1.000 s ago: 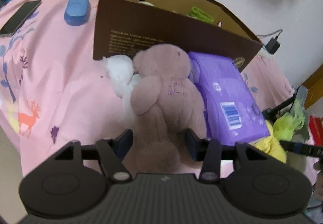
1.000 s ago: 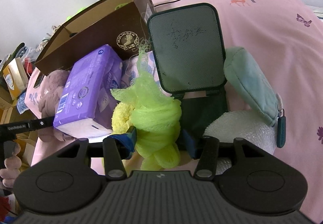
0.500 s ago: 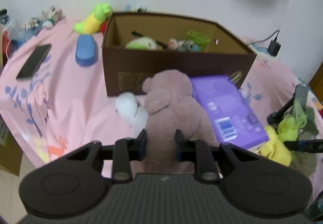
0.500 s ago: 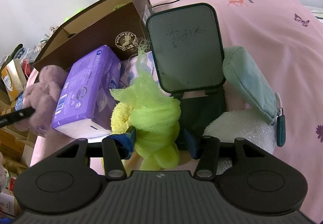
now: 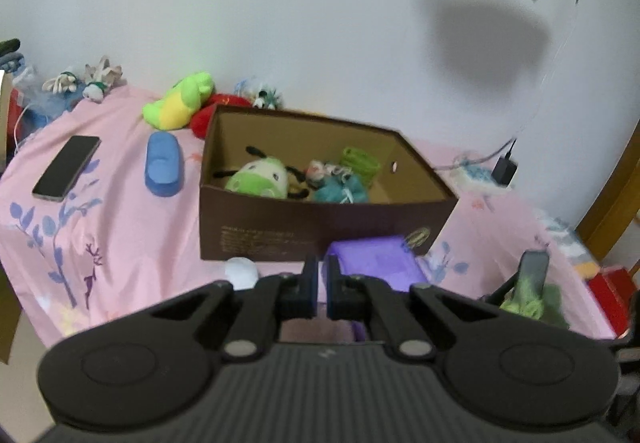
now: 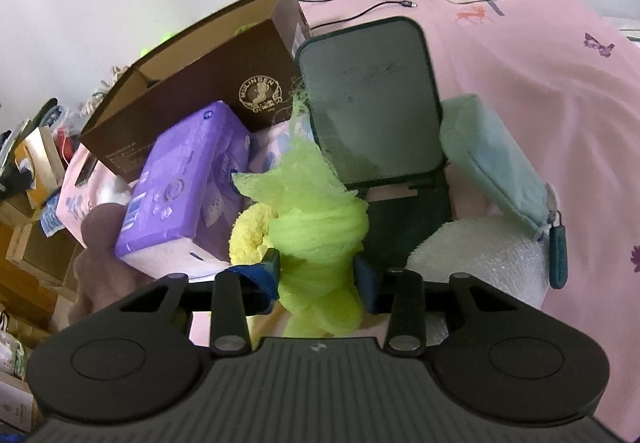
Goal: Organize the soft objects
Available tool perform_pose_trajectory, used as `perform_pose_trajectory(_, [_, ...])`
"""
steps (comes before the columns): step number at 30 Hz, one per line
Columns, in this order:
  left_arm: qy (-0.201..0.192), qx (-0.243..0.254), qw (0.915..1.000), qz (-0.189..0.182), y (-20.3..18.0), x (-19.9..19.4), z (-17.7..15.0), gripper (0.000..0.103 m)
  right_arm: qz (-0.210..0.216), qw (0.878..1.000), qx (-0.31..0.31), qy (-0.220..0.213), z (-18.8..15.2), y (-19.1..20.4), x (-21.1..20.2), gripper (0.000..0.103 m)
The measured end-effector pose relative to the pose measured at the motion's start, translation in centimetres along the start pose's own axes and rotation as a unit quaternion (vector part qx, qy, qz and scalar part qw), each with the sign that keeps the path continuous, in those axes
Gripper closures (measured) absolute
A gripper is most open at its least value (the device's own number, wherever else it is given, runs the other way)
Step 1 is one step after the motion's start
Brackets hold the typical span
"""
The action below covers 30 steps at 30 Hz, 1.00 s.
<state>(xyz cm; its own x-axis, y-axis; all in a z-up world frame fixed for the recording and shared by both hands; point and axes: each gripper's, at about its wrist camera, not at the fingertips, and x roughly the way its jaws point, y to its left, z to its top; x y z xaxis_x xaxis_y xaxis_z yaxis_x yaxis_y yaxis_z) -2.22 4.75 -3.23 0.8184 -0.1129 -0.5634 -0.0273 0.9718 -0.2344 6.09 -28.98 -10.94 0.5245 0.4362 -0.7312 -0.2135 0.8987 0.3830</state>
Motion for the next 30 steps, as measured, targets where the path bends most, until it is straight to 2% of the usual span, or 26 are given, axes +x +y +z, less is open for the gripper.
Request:
perform_pose_trajectory(3, [0.028, -0.006, 0.9996, 0.0, 1.1, 2.0, -2.2, 0.103, -0.002, 1.0, 0.003, -0.009, -0.2, 0.0, -0.5, 0.081])
perform_pose_trajectory(6, [0.069, -0.014, 0.9974, 0.017, 3.0, 3.7, -5.5, 0.103, 0.003, 1.0, -0.002, -0.024, -0.6, 0.0, -1.5, 0.082])
perform_pose_trajectory(7, [0.083, -0.023, 0.9962, 0.01, 3.5, 3.8, -6.4, 0.103, 0.004, 1.0, -0.009, -0.029, -0.6, 0.2, -1.9, 0.082])
perform_pose_trajectory(11, [0.089, -0.024, 0.9956, -0.016, 3.4, 2.5, -7.6, 0.102, 0.025, 0.999, -0.02, -0.029, -0.6, 0.4, -2.9, 0.082])
perform_pose_trajectory(12, [0.094, -0.015, 0.9954, -0.015, 3.1, 2.6, -7.6, 0.095, 0.027, 0.999, -0.024, -0.026, -0.6, 0.5, -2.9, 0.082])
perform_pose_trajectory(13, [0.096, -0.006, 0.9954, -0.002, 2.9, 2.8, -7.6, 0.064, 0.029, 0.999, -0.028, -0.023, -0.6, 0.6, -2.9, 0.082])
perform_pose_trajectory(14, [0.094, 0.0, 0.9956, 0.007, 2.9, 2.9, -7.7, 0.045, 0.032, 0.999, -0.032, -0.019, -0.6, 0.7, -2.8, 0.082])
perform_pose_trajectory(15, [0.092, 0.004, 0.9957, 0.008, 3.0, 3.0, -7.7, 0.041, 0.03, 0.999, -0.036, -0.013, -0.6, 0.8, -2.5, 0.082])
perform_pose_trajectory(18, [0.105, 0.018, 0.9943, 0.009, 3.4, 3.4, -7.6, 0.041, 0.011, 0.999, -0.039, 0.002, -1.0, 0.9, -1.7, 0.082])
perform_pose_trajectory(23, [0.131, 0.039, 0.9904, -0.021, 3.1, 4.7, -8.0, 0.041, 0.007, 1.0, -0.01, 0.01, -1.4, 0.5, -1.4, 0.081])
perform_pose_trajectory(27, [0.144, 0.013, 0.9885, -0.045, 3.7, 5.8, -8.1, 0.04, 0.005, 1.0, -0.008, 0.004, -1.2, 0.8, -1.5, 0.081])
perform_pose_trajectory(30, [0.147, 0.012, 0.9874, -0.056, 3.7, 5.9, -8.3, 0.039, 0.006, 1.0, -0.005, 0.005, -1.3, 0.9, -1.4, 0.081])
